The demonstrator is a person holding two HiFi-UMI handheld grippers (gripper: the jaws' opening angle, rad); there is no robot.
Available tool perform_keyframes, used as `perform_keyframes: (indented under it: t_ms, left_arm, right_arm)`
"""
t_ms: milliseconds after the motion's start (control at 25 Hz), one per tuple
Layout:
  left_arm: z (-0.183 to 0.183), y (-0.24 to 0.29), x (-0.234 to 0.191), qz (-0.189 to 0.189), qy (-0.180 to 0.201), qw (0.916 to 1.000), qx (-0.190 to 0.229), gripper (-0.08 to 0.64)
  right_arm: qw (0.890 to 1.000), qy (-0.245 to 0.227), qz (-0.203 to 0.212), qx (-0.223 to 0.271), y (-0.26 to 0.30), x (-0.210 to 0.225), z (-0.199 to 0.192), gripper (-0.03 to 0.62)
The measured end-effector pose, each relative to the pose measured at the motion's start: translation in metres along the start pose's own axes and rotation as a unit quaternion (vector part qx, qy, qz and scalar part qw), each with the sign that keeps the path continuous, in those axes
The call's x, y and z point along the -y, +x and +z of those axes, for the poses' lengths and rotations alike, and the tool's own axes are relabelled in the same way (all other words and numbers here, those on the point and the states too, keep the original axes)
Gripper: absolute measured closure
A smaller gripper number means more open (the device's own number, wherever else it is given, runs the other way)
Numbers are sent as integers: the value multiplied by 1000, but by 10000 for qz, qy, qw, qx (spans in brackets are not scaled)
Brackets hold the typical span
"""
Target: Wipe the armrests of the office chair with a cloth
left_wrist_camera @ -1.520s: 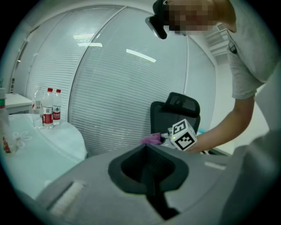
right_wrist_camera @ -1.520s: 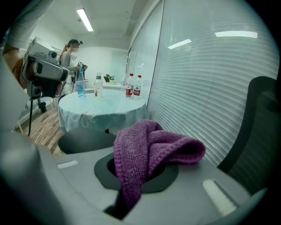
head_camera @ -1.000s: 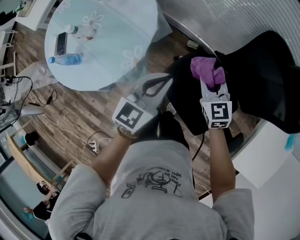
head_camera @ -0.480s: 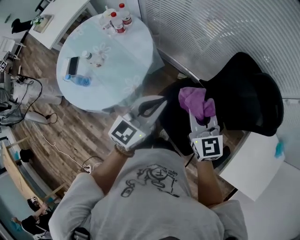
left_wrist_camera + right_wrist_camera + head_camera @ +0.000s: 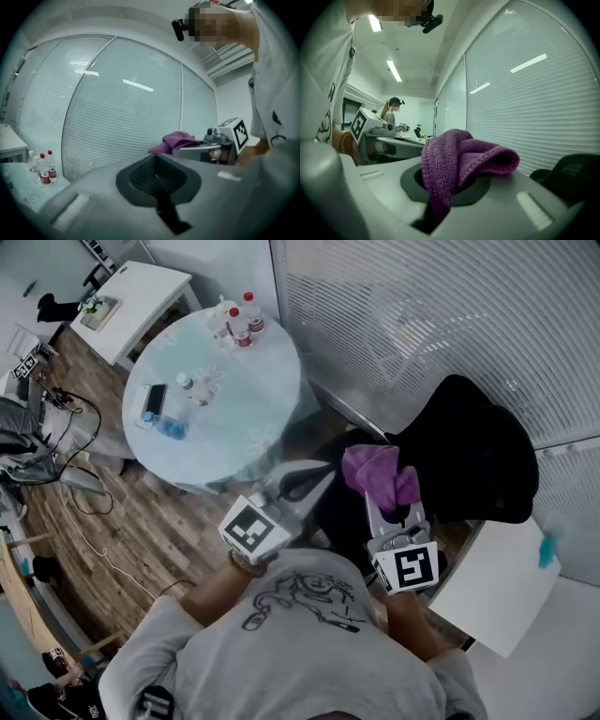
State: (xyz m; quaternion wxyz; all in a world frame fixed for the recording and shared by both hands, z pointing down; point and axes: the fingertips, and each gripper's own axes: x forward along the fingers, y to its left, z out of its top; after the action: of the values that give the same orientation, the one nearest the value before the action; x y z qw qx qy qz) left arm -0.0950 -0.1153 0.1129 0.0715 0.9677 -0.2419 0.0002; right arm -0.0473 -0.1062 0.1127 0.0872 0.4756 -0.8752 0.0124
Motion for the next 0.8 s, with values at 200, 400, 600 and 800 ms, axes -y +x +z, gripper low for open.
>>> perform_keyframes:
  t_ms: [200,400,600,800]
  left_arm:
    - [25,-2,18,-42,122,9999,78,561]
    - [39,-2,30,-88,191,9994,261,560]
    - [39,0,32,-126,222,9994,254,560]
    - [39,2,32,-127,192,9994,261,560]
  right_arm:
    - [9999,-4,103,103,-19,-11,22,561]
    - [9996,-9,77,255,-31,-17,30,561]
    - [9998,-44,55,207,-31,-16,28,561]
    - [9997,-19,-10,255,-30,-12,32,561]
